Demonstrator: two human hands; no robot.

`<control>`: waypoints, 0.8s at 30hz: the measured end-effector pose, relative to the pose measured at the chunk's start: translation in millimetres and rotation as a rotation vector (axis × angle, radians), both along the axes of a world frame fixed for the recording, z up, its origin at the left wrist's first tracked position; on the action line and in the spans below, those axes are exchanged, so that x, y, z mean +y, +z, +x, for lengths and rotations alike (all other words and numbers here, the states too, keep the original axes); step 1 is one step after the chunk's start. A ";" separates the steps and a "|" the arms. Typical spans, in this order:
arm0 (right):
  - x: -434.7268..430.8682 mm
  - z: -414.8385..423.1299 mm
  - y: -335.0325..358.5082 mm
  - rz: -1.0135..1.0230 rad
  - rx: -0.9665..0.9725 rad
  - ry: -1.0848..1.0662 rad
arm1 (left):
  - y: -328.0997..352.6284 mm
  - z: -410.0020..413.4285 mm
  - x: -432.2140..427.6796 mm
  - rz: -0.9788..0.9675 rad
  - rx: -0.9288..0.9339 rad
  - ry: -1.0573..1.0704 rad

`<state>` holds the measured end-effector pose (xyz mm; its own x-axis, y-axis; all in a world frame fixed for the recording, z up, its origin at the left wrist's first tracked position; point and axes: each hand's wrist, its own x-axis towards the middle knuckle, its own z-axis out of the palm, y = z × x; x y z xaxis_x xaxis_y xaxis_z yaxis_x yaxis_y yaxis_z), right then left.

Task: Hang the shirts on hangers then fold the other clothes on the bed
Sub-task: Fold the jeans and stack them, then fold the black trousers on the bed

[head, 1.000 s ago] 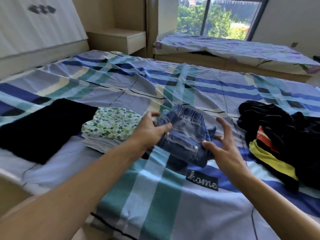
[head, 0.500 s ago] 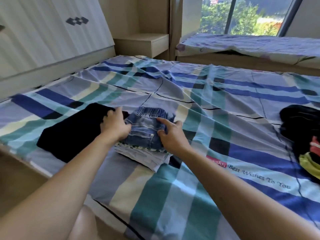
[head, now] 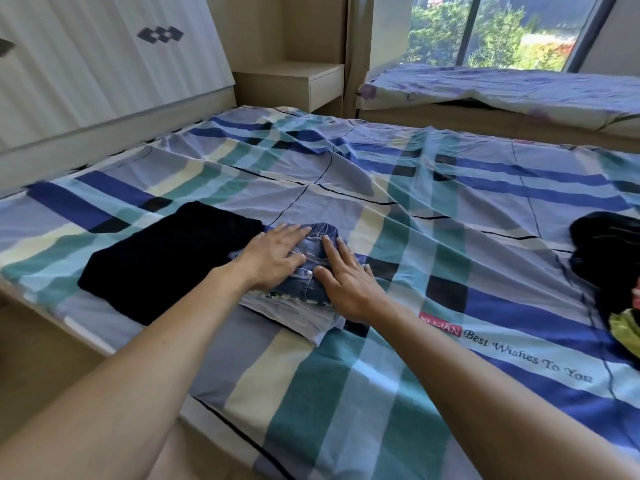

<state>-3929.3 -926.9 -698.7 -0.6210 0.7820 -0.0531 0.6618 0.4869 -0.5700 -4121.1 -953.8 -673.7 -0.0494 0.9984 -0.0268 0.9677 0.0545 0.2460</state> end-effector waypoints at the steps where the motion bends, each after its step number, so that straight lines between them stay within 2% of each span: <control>1: 0.8 1.6 4.4 0.013 0.030 -0.013 | 6.7 3.5 -0.8 0.048 -0.004 0.012; 4: 3.4 16.2 19.4 0.024 0.213 -0.080 | 26.8 24.8 -5.8 0.234 -0.044 0.056; 6: 3.5 40.5 29.9 0.014 0.292 -0.129 | 39.0 54.2 -8.2 0.335 -0.137 0.040; 10: 3.0 106.3 45.3 0.104 0.263 -0.181 | 65.4 127.0 -17.7 0.490 -0.453 0.074; 13: 3.0 170.8 55.0 0.128 0.251 -0.261 | 75.6 186.2 -21.2 0.465 -0.580 0.007; 16: 3.2 243.1 62.7 0.190 0.227 -0.396 | 71.2 249.0 -21.9 0.410 -0.604 -0.159; 21: 1.0 339.7 54.5 0.266 0.188 -0.628 | 44.6 299.5 -28.0 0.239 -0.512 -0.357; 24: 0.8 392.4 51.9 0.288 0.027 -0.774 | 33.6 311.8 -29.1 0.181 -0.464 -0.396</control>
